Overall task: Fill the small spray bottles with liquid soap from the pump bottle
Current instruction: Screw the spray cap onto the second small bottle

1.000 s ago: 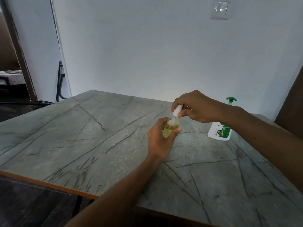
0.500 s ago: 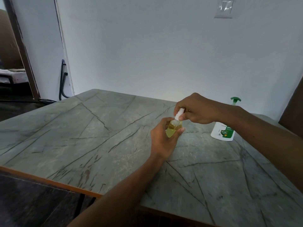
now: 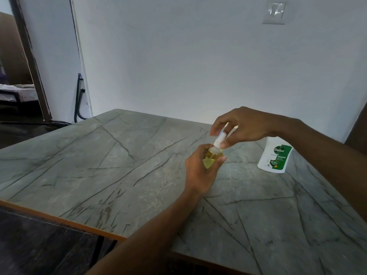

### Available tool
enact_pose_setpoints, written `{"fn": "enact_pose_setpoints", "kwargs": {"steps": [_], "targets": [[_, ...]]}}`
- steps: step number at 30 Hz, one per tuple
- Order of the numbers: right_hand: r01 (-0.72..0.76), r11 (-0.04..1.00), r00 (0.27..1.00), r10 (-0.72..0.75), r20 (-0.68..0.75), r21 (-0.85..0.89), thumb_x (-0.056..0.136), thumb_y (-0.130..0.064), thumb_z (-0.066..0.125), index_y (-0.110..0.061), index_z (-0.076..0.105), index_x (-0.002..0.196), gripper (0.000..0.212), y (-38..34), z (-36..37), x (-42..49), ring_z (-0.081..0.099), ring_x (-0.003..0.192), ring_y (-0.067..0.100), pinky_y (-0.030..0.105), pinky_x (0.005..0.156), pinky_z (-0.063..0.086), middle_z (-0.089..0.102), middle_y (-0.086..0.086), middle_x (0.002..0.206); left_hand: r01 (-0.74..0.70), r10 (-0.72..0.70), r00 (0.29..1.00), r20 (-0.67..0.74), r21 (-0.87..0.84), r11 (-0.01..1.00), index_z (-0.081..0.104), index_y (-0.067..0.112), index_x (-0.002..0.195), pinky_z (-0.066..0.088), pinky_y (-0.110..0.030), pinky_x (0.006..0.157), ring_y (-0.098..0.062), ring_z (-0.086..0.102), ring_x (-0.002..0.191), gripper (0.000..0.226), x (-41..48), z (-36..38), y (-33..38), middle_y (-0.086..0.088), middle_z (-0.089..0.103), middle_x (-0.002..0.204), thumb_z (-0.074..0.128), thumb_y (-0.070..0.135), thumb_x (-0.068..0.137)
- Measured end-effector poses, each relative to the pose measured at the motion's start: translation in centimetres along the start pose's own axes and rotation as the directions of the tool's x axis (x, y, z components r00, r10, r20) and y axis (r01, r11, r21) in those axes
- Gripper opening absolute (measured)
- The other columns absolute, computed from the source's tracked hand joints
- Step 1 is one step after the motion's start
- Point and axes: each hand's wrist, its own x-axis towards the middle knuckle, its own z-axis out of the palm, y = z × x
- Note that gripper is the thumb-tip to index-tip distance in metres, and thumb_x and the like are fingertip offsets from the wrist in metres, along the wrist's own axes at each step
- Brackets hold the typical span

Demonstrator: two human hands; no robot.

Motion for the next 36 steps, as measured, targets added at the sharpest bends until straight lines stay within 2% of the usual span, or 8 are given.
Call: {"fn": "enact_pose_setpoints", "kwargs": {"steps": [6,12,16,19,23,28,32,36], "targets": [[0.039,0.99,0.997,-0.047,-0.058,-0.134,0.082,-0.037,0.075,-0.025,0.075,0.087,0.013,0.1,0.8,0.8,0.058,0.065,-0.002,0.012,0.061,0.039,0.066,-0.014,0.071,-0.048,0.048,0.999,-0.016,0.005,0.999,0.06,0.021,0.113,0.054,-0.018,0.077,-0.001,0.064,0.09,0.042,-0.1,-0.1,0.0,0.011,0.068,0.101,0.075,0.04,0.08],[-0.079,0.965,0.991,0.048,-0.128,-0.249,0.068,-0.085,0.038,-0.012,0.071,0.074,0.081,0.0,2.2,1.3,0.058,0.057,0.015,0.034,0.062,0.048,0.069,0.009,0.07,-0.052,0.052,0.998,-0.024,-0.008,0.999,0.061,0.022,0.113,0.054,-0.017,0.077,0.002,0.063,0.09,0.039,-0.1,-0.1,-0.1,0.015,0.067,0.101,0.074,0.039,0.081],[-0.03,0.999,0.998,0.029,-0.047,-0.019,0.074,-0.061,0.07,-0.032,0.063,0.116,0.051,-0.6,0.6,0.2,0.064,0.092,0.001,0.02,0.078,0.05,0.067,-0.016,0.107,-0.017,0.017,1.0,-0.009,-0.001,1.0,0.058,0.021,0.117,0.052,-0.014,0.079,-0.001,0.062,0.092,0.044,0.0,-0.1,0.1,0.014,0.065,0.106,0.072,0.043,0.081],[0.043,0.999,0.999,-0.043,0.021,-0.014,0.08,-0.024,0.079,-0.035,0.07,0.105,0.029,-0.3,-0.1,0.1,0.065,0.094,0.001,0.022,0.081,0.05,0.07,-0.017,0.102,-0.014,0.014,1.0,-0.012,0.0,1.0,0.058,0.021,0.116,0.052,-0.015,0.078,-0.004,0.063,0.092,0.044,0.0,0.0,0.0,0.011,0.066,0.106,0.073,0.043,0.081],[0.035,0.994,0.998,-0.04,-0.048,-0.105,0.084,-0.03,0.075,-0.028,0.073,0.088,0.005,-0.1,0.4,0.7,0.064,0.075,0.004,0.024,0.07,0.047,0.071,-0.007,0.078,-0.032,0.032,0.999,-0.018,-0.005,0.999,0.059,0.021,0.114,0.055,-0.02,0.078,-0.004,0.064,0.092,0.042,-0.1,-0.1,-0.1,0.012,0.067,0.103,0.073,0.042,0.08],[-0.044,0.948,0.984,-0.013,-0.175,-0.316,0.085,-0.068,0.049,-0.006,0.06,0.061,0.067,0.2,2.2,1.5,0.043,0.047,0.015,0.035,0.059,0.042,0.049,0.002,0.049,-0.047,0.047,0.999,-0.015,-0.009,0.999,0.06,0.021,0.114,0.055,-0.02,0.079,0.0,0.063,0.092,0.042,-0.1,-0.1,-0.1,0.015,0.065,0.101,0.073,0.042,0.081],[-0.047,0.991,0.995,0.036,-0.091,-0.129,0.07,-0.075,0.055,-0.023,0.069,0.097,0.06,-0.2,1.5,0.8,0.059,0.075,0.002,0.022,0.068,0.045,0.066,-0.01,0.087,-0.037,0.037,0.999,-0.02,-0.017,0.999,0.059,0.023,0.115,0.055,-0.021,0.08,0.0,0.063,0.094,0.041,0.0,-0.1,0.0,0.013,0.067,0.103,0.072,0.043,0.081],[0.082,0.994,0.996,-0.08,0.03,-0.074,0.078,-0.038,0.08,-0.035,0.07,0.104,0.028,-0.3,0.9,0.7,0.062,0.092,0.001,0.023,0.079,0.048,0.069,-0.019,0.097,-0.036,0.036,0.999,-0.013,0.02,0.999,0.058,0.023,0.116,0.051,-0.014,0.077,0.003,0.06,0.091,0.043,-0.1,-0.1,0.1,0.017,0.063,0.102,0.072,0.044,0.081]]}}
